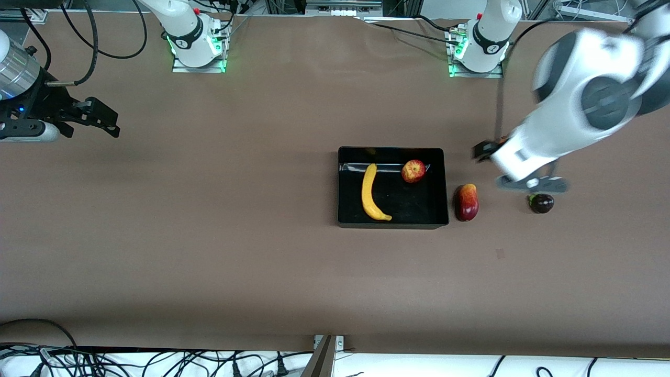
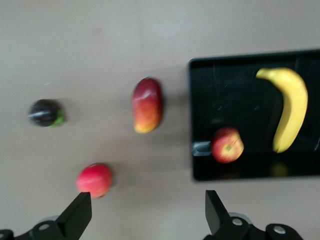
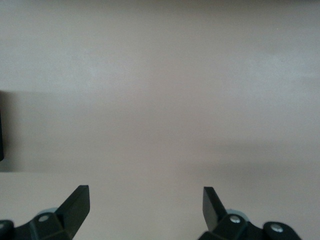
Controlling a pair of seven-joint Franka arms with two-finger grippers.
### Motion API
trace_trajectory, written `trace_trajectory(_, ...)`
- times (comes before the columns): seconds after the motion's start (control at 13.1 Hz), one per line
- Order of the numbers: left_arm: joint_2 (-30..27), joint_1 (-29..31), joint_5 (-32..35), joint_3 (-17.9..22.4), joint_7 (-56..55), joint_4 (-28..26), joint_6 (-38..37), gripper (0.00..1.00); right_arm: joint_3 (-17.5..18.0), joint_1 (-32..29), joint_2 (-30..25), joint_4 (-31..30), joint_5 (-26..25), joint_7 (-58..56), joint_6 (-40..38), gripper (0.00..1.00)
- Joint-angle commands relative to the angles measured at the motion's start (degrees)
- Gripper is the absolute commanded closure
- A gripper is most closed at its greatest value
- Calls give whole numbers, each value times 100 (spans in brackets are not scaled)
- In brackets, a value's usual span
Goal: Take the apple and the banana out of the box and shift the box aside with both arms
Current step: 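Lower the left gripper and grasp the red-yellow apple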
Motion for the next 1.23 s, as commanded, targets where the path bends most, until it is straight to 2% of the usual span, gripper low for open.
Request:
trace_trajectory(0.0,573,-484,-109,40,-574,79,597,0,17,-5,5,82,-27,73,-84,0)
trace_trajectory(0.23,627,-828,-82,31,-1030,-823,1379,0,17,-5,14,82,-27,73,-84,0)
trace_trajectory(0.54,636,-1171,-38,31,-2040,-2098,2943,0,17,-5,14,82,-27,73,-84,0)
trace_trajectory(0.69,714,-1189,-29,31,-2104,-2626,3689,0,9,-5,14,82,-27,73,-84,0)
trace_trajectory(0.84,741,-1198,-29,31,-2175,-2909,4062,0,17,-5,14,82,-27,73,-84,0)
trace_trajectory(1.15,811,-1312,-29,31,-2359,-3006,4080,0,17,3,5,82,-27,64,-84,0)
